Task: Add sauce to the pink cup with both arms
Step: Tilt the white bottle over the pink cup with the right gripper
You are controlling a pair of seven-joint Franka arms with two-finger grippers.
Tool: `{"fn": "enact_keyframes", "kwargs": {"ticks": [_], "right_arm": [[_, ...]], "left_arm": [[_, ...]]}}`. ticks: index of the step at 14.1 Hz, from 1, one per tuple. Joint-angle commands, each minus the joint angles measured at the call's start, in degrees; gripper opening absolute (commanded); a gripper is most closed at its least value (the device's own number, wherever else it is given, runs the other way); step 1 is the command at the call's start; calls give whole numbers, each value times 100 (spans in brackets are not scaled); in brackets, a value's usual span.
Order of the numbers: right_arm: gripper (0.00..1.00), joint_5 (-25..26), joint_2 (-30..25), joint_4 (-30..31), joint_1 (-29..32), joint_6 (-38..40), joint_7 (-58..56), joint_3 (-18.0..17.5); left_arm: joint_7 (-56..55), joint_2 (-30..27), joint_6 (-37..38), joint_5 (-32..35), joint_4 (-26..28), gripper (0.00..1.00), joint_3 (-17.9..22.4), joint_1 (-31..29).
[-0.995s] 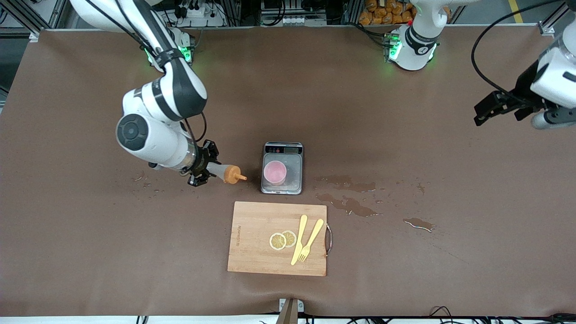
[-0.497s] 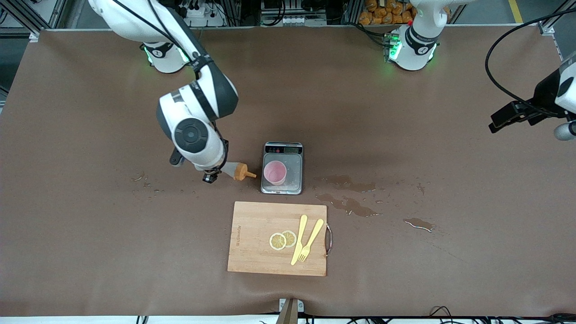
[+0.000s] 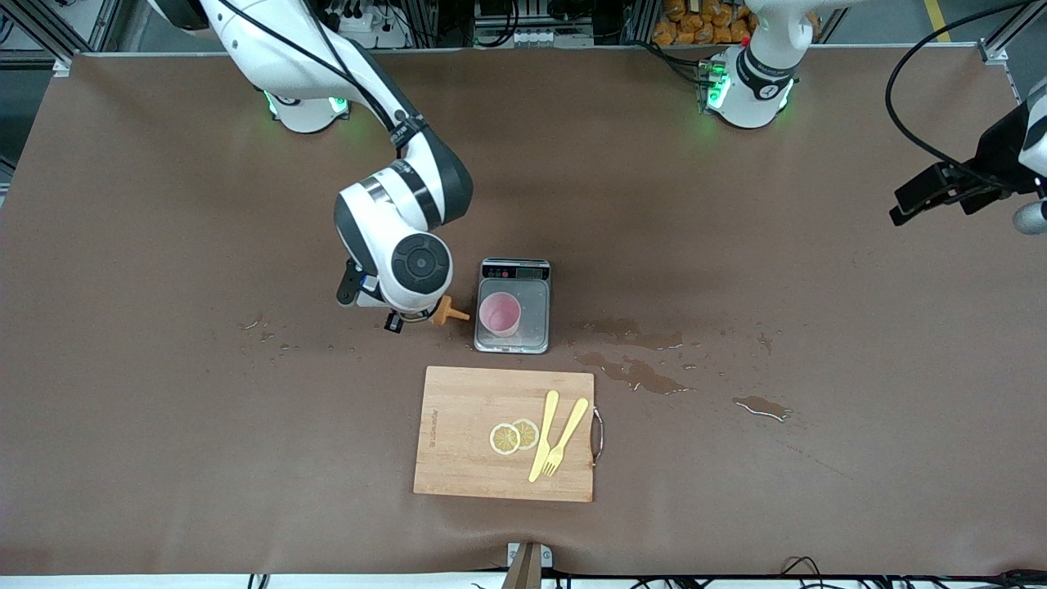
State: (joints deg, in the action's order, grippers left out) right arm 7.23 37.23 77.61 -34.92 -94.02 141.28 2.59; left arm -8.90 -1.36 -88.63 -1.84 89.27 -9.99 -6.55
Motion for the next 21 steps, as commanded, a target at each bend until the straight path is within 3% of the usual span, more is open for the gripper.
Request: {"fn": "enact_keyframes", "kwargs": {"ticks": [1,4,6,11,15,21], "right_arm": [[36,174,232,-623,-129,515,119,57],[28,419,346,-669,-252,595,119,57],[27,420,355,-704,-261,604,119,57],[13,411,364,-757,-261,586,110,48],[14,236,294,-757,-69,560,14,31],[14,-545,66,-757,485,384,-459,13]], "left_arm": [[810,-136,161,-36,90,100,336,362],[1064,-188,205,-19,108,100,1505,1356],[2029,-189,214,-18,108,100,1728,1394],[1999,-180,214,219,108,100,1510,1341],[1339,-145,206,228,108,100,965,1113],[1051,-154,179,149,108,100,937,1095]]}}
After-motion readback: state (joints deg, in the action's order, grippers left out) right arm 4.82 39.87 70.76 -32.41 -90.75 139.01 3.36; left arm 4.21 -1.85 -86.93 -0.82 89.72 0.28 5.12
